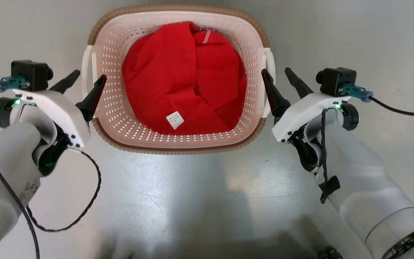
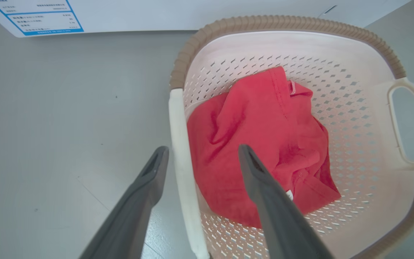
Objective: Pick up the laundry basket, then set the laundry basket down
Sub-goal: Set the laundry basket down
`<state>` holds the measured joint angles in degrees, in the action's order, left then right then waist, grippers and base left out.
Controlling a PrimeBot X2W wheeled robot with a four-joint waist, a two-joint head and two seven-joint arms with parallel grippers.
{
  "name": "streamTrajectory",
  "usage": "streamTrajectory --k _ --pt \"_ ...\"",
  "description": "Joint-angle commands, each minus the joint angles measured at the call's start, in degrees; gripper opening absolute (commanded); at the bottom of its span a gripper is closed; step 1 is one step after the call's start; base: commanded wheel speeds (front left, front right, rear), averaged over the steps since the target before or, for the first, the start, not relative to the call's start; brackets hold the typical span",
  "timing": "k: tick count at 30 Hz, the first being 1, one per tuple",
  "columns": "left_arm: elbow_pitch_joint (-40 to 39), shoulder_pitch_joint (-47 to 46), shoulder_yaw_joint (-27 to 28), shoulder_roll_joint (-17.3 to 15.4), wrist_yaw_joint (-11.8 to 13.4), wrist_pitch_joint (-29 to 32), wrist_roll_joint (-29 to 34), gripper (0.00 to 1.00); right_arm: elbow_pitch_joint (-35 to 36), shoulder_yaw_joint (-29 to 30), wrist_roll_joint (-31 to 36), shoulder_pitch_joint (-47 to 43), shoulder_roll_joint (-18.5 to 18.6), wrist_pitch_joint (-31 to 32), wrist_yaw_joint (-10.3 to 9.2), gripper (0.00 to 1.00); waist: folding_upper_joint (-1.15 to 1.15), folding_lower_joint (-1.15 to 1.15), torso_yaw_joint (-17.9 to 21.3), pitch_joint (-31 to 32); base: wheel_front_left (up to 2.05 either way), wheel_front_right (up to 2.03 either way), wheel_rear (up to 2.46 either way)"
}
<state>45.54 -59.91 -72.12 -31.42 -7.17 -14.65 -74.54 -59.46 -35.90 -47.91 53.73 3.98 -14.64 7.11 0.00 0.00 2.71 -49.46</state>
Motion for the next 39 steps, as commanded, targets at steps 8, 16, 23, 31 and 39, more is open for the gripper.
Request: streamTrajectory --k 8,16,23,31,39 --pt "-0.18 3.67 3.80 -2.88 -0.32 -0.35 1.35 1.00 0.17 -1.24 -0.72 -4.78 -1.11 -0.36 0.37 1.00 0.00 0.00 1.36 5.26 0.00 0.00 0.00" --pt "-1.57 7.80 8.02 -2.53 -0.32 -0.35 3.46 1.00 0.99 -0.56 1.23 -7.74 -1.11 -0.36 0.37 1.00 0.00 0.00 1.98 12.60 0.00 0.00 0.00" --pt "-3.32 12.45 14.74 -1.52 -0.32 -0.35 7.43 1.00 2.86 1.69 4.06 -11.10 -1.11 -0.36 0.37 1.00 0.00 0.00 1.90 19.11 0.00 0.00 0.00" --pt "-5.60 19.85 23.86 0.05 -0.32 -0.35 12.35 1.00 7.77 5.95 7.64 -16.47 -1.11 -0.36 0.37 1.00 0.00 0.00 1.87 26.71 0.00 0.00 0.00" --pt "-9.68 27.40 34.12 2.22 -0.32 -0.35 18.60 1.00 12.33 12.03 14.55 -22.13 -1.11 -0.36 0.37 1.00 0.00 0.00 1.60 33.38 0.00 0.00 0.00"
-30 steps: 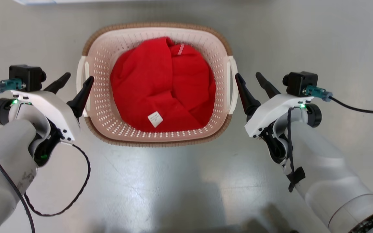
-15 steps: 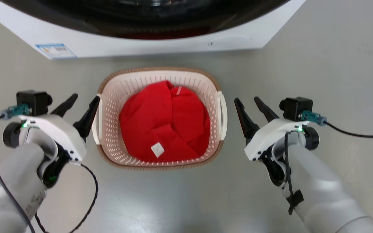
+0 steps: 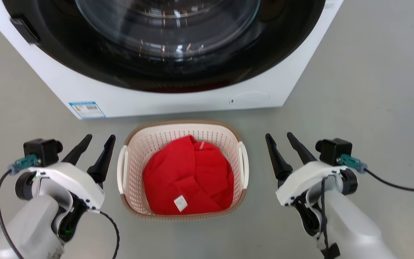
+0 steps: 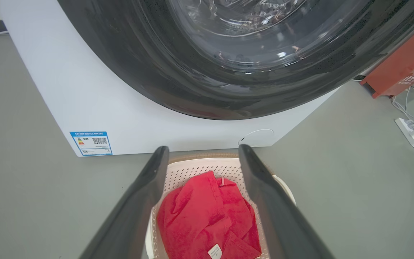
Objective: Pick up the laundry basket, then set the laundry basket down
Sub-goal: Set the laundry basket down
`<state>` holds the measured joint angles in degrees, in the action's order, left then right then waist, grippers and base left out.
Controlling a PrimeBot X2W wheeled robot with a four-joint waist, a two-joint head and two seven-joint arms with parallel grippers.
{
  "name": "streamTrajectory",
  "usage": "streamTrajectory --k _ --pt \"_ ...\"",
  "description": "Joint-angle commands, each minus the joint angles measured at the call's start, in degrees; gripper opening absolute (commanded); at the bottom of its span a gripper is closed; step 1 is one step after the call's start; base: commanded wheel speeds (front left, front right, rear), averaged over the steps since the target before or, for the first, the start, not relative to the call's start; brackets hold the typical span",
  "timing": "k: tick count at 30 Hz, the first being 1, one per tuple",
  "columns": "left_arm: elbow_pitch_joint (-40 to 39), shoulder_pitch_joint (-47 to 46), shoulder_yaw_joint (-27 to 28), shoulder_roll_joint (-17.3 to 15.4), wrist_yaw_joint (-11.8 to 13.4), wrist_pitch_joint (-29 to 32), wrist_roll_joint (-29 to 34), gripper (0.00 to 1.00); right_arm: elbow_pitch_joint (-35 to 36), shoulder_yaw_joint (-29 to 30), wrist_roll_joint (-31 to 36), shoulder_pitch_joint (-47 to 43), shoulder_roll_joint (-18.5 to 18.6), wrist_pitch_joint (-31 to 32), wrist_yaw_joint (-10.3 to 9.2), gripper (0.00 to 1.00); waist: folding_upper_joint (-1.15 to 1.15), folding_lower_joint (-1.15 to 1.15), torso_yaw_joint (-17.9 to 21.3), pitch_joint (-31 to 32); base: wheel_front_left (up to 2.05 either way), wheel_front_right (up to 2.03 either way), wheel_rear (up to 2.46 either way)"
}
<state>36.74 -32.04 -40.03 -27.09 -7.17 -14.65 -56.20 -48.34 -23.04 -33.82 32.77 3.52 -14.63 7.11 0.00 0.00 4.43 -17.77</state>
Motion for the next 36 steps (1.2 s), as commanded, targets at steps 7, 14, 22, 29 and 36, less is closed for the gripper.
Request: streamTrajectory --k 7,14,22,29,36 --pt "-4.56 5.63 10.29 0.17 -0.32 -0.35 5.83 1.00 8.69 2.96 3.54 -7.05 -0.64 -0.37 0.37 1.00 0.00 0.00 -0.24 6.53 0.00 0.00 0.00" --pt "-8.29 11.48 17.07 2.62 -0.32 -0.35 10.51 1.00 16.99 6.59 9.10 -12.58 -0.64 -0.37 0.37 1.00 0.00 0.00 -0.40 11.07 0.00 0.00 0.00" --pt "-12.11 16.69 22.39 4.83 -0.32 -0.35 14.53 1.00 24.79 10.87 14.19 -18.49 -0.64 -0.37 0.37 1.00 0.00 0.00 -1.11 14.75 0.00 0.00 0.00" --pt "-16.16 21.12 26.32 7.15 -0.21 -0.35 18.12 1.00 31.13 13.97 17.33 -23.11 -0.64 -0.37 0.37 1.00 0.00 0.00 -1.59 17.16 0.00 0.00 0.00" --pt "-22.12 25.80 31.66 9.27 0.18 -0.35 23.14 1.00 36.85 16.50 19.73 -26.79 -0.64 -0.37 0.37 1.00 0.00 0.00 -1.99 18.28 0.00 0.00 0.00"
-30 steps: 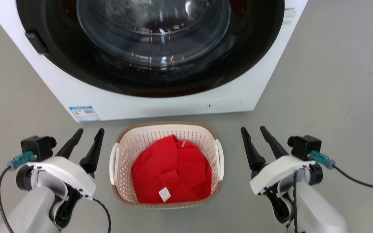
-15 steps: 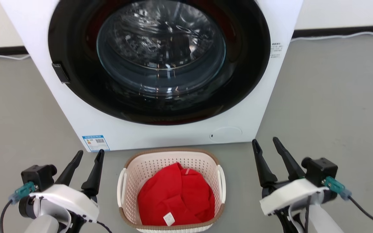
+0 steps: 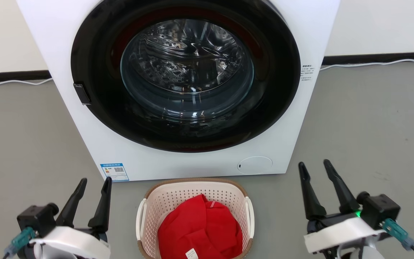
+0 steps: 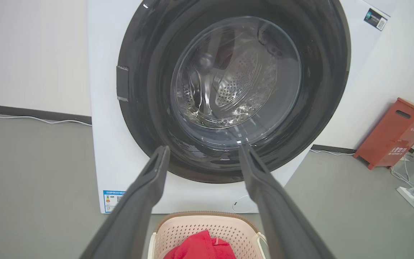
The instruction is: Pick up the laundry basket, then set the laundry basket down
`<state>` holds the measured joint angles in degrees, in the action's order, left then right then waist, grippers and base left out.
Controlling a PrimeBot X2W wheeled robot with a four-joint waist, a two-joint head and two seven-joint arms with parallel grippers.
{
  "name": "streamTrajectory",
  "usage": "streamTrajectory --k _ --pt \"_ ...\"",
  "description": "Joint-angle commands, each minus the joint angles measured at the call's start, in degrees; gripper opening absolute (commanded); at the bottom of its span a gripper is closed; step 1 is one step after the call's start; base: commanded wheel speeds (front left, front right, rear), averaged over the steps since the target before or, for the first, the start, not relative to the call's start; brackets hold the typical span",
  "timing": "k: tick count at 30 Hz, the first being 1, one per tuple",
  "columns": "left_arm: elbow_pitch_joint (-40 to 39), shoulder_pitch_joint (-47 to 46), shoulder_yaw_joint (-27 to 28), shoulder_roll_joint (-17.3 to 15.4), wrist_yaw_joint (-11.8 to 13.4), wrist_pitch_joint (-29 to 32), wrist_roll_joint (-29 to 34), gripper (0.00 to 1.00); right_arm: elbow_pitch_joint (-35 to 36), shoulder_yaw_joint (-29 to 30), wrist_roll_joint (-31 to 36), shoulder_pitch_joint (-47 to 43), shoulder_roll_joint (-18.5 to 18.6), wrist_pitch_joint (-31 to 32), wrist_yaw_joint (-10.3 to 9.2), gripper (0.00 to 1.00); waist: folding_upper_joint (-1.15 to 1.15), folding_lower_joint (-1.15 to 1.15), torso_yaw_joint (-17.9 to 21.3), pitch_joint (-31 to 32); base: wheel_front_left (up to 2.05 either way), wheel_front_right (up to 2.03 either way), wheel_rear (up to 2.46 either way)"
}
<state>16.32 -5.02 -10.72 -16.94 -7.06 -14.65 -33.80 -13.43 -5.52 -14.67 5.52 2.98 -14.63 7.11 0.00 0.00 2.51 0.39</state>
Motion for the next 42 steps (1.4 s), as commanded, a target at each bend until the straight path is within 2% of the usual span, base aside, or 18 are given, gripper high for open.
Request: streamTrajectory --k 1,18,42 --pt "-2.30 -0.51 3.02 -0.49 0.06 -0.35 1.47 1.00 2.71 -0.47 0.92 -0.13 -0.11 -0.37 0.37 1.00 0.00 0.00 -0.13 0.26 0.00 0.00 0.00" --pt "-8.12 5.54 12.51 6.40 -0.24 -0.35 9.17 1.00 6.57 3.41 3.16 -4.84 -0.11 -0.37 0.37 1.00 0.00 0.00 -0.92 1.03 0.00 0.00 0.00" --pt "-8.82 6.13 11.44 5.98 -0.42 -0.35 10.44 1.00 5.44 2.47 3.68 -4.43 -0.11 -0.37 0.37 1.00 0.00 0.00 -0.35 0.83 0.00 0.00 0.00"
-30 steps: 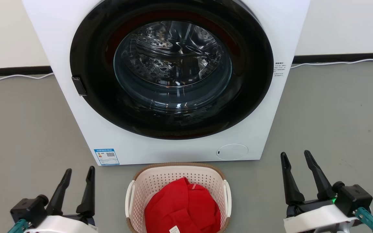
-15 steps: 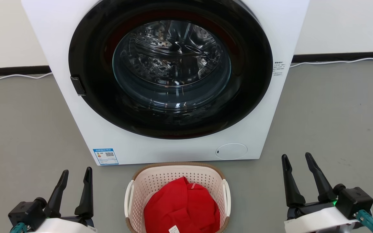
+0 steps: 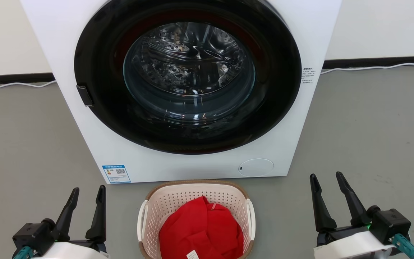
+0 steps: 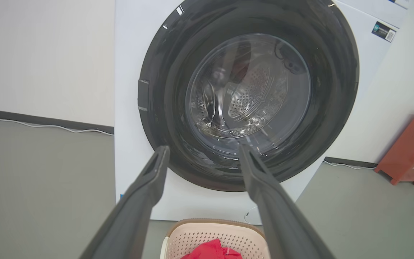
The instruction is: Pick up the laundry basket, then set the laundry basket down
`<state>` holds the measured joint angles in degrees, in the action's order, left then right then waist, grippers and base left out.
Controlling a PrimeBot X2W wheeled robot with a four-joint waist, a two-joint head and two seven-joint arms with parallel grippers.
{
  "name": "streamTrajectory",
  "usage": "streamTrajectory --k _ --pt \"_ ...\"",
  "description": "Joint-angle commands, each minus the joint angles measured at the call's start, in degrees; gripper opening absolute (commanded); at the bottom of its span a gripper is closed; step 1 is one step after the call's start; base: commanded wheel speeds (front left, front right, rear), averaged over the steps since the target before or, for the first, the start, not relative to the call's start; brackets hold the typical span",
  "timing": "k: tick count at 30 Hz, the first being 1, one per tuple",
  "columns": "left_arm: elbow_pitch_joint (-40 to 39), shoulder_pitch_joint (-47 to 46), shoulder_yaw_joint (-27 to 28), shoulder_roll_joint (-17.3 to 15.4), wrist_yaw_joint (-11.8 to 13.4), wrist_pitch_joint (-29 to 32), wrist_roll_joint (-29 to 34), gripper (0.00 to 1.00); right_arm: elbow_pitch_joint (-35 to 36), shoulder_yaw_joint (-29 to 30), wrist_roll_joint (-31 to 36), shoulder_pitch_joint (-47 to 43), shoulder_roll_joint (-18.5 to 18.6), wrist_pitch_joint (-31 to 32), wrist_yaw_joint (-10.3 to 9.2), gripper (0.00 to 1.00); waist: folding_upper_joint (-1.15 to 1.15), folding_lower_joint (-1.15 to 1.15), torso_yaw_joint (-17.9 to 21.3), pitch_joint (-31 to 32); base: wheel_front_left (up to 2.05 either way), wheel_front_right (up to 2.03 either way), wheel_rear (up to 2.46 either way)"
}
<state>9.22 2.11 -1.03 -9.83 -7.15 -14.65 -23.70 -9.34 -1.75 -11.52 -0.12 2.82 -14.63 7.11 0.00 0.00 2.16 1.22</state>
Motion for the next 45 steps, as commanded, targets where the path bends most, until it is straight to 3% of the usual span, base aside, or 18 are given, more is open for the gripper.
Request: streamTrajectory --k 1,33,34,45 --pt "-1.73 -0.99 1.70 -1.15 -0.33 -0.35 0.29 1.00 1.32 -1.22 0.58 1.24 0.06 -0.37 0.37 1.00 0.00 0.00 -0.03 -0.01 0.00 0.00 0.00" --pt "-1.04 -0.64 -0.05 -1.73 -0.34 -0.35 -1.67 1.00 0.45 -1.13 0.39 1.40 0.06 -0.37 0.37 1.00 0.00 0.00 0.32 0.03 0.00 0.00 0.00" --pt "0.27 0.95 -1.91 -1.02 0.00 0.01 -1.51 0.00 -0.77 0.14 0.29 0.01 0.00 0.00 0.00 0.00 0.00 0.00 0.32 0.04 0.00 0.00 0.00" --pt "2.77 1.32 -1.75 0.63 0.01 1.31 -5.65 0.00 -2.88 0.02 -4.98 -0.64 0.22 1.04 -0.01 0.00 0.00 -0.12 0.17 0.09 0.00 0.00 0.00"
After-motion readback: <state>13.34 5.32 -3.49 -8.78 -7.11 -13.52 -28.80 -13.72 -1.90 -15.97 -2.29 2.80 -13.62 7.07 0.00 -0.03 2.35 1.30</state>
